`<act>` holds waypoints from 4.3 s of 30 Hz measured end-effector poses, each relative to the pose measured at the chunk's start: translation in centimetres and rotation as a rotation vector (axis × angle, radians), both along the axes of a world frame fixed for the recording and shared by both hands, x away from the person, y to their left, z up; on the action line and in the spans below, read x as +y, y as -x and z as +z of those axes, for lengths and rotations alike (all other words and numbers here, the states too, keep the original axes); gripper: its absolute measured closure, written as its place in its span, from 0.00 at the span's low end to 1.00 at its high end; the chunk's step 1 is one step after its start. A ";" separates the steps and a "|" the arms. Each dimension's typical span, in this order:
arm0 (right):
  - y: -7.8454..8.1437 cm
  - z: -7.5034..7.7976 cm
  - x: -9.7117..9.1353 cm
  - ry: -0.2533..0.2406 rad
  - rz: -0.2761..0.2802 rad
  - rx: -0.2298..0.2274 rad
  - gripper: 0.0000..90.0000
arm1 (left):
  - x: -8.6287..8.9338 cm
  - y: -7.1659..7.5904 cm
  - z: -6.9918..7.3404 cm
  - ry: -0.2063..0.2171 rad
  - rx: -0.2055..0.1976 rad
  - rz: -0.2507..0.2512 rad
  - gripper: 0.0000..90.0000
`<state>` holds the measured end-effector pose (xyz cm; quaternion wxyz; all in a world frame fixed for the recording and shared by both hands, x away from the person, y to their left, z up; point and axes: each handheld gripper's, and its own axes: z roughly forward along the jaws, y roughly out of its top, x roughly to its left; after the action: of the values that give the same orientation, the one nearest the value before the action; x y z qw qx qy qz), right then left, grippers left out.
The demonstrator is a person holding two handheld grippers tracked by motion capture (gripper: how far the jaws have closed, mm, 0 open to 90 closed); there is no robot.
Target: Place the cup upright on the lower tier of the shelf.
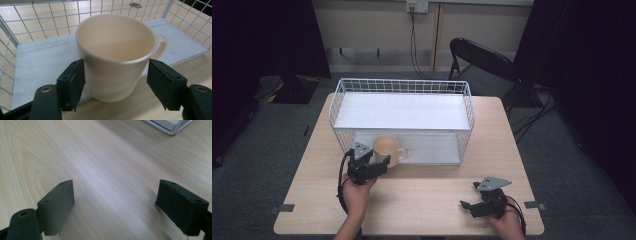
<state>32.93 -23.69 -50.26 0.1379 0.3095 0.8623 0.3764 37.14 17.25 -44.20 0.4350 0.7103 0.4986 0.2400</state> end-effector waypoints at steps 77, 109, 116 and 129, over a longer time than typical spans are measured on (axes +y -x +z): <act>0.0 0.0 0.0 0.000 0.001 0.000 0.16 | -0.1 -1.5 -0.4 -0.024 0.044 0.056 0.83; 0.0 0.0 0.0 0.000 0.000 0.000 0.16 | 1.4 -0.1 -0.6 0.016 0.067 -0.076 0.20; 0.0 0.0 0.0 0.000 -0.001 0.000 0.16 | 1.9 0.5 -0.6 0.008 0.071 -0.114 0.20; 0.0 0.0 0.0 0.000 -0.001 0.000 0.16 | 3.2 1.6 -0.7 0.009 0.071 -0.151 0.20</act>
<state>32.91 -23.69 -50.27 0.1381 0.3101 0.8620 0.3764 35.50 20.44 -44.91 0.4370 0.7521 0.4596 0.1792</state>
